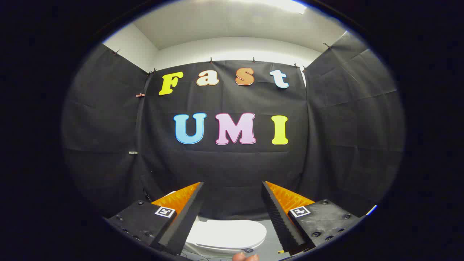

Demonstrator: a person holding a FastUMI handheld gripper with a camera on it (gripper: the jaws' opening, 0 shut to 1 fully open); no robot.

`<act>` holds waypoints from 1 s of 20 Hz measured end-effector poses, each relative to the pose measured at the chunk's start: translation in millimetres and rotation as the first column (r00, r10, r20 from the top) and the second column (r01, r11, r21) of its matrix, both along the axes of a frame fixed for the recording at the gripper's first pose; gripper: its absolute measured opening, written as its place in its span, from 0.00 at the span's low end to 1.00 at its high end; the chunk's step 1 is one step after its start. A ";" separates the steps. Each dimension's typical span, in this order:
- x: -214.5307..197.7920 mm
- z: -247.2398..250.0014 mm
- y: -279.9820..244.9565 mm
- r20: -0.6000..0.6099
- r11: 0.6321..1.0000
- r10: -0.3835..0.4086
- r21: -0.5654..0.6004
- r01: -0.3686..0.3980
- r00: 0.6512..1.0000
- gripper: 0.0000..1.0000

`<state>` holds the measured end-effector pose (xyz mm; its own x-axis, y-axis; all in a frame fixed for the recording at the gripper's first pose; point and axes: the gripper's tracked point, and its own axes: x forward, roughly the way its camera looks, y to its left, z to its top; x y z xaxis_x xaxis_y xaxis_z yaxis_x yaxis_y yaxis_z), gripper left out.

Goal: Open the toilet lid.

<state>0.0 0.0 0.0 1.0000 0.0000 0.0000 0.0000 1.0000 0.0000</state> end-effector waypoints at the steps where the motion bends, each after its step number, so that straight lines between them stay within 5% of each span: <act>1: -1.2 1.2 -2.2 0.001 1.000 -0.007 -0.008 0.007 1.000 0.98; 20: -5.1 0.6 -8.5 0.008 0.998 -0.016 -0.052 0.017 1.000 0.98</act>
